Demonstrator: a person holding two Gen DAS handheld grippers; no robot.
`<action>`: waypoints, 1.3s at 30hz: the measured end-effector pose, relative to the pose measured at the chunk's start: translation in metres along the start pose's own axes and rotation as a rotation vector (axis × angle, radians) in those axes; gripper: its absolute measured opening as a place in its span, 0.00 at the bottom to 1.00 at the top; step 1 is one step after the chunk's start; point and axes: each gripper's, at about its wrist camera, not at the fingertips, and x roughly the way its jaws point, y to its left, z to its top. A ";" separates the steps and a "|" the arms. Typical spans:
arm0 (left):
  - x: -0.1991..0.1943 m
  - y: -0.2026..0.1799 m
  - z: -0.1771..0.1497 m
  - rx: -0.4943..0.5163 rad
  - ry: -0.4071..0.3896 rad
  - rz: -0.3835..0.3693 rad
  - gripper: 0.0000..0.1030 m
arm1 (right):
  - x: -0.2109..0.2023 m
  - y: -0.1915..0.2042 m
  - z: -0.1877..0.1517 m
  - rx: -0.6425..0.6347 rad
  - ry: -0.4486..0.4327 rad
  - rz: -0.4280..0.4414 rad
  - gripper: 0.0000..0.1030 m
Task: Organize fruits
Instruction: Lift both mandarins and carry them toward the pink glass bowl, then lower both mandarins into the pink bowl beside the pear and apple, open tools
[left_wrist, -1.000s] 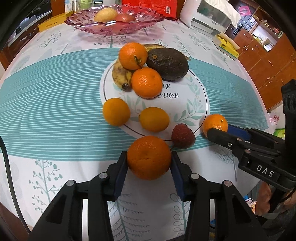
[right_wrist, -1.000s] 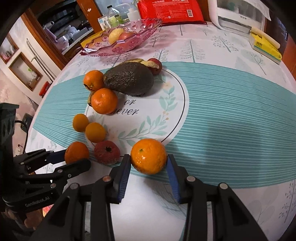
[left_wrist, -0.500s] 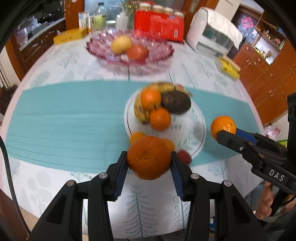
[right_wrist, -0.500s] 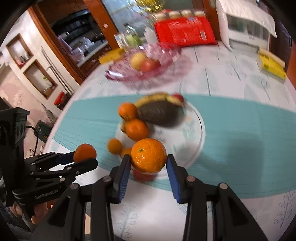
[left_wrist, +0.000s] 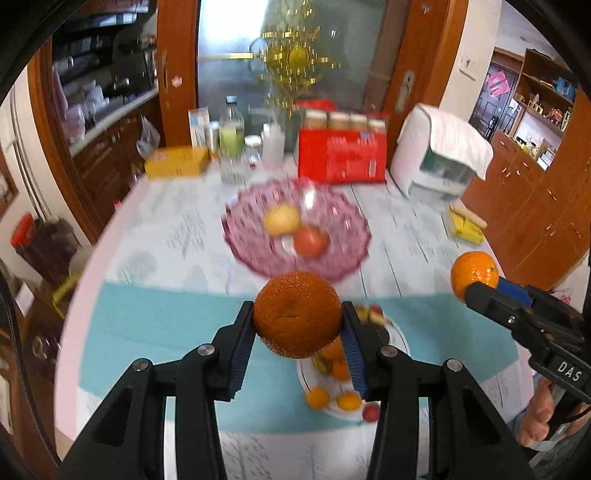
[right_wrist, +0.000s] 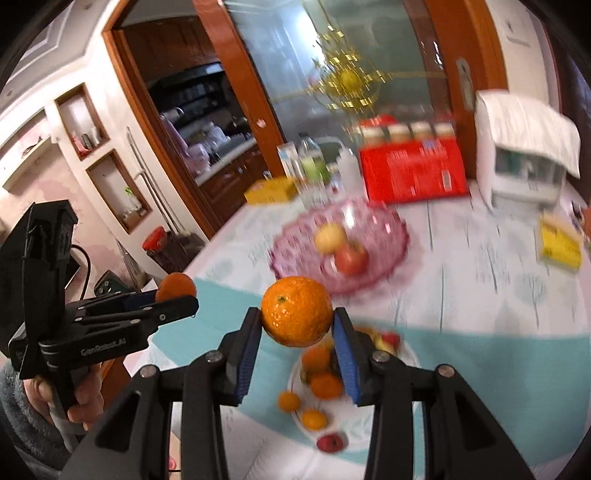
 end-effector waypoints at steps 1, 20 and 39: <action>-0.002 0.001 0.011 0.009 -0.013 0.009 0.42 | 0.000 0.000 0.007 -0.006 -0.006 0.000 0.38; 0.116 0.028 0.116 0.037 0.054 0.042 0.42 | 0.118 -0.050 0.101 0.048 0.054 -0.146 0.38; 0.283 0.034 0.073 0.036 0.314 -0.007 0.42 | 0.259 -0.117 0.053 0.128 0.285 -0.272 0.39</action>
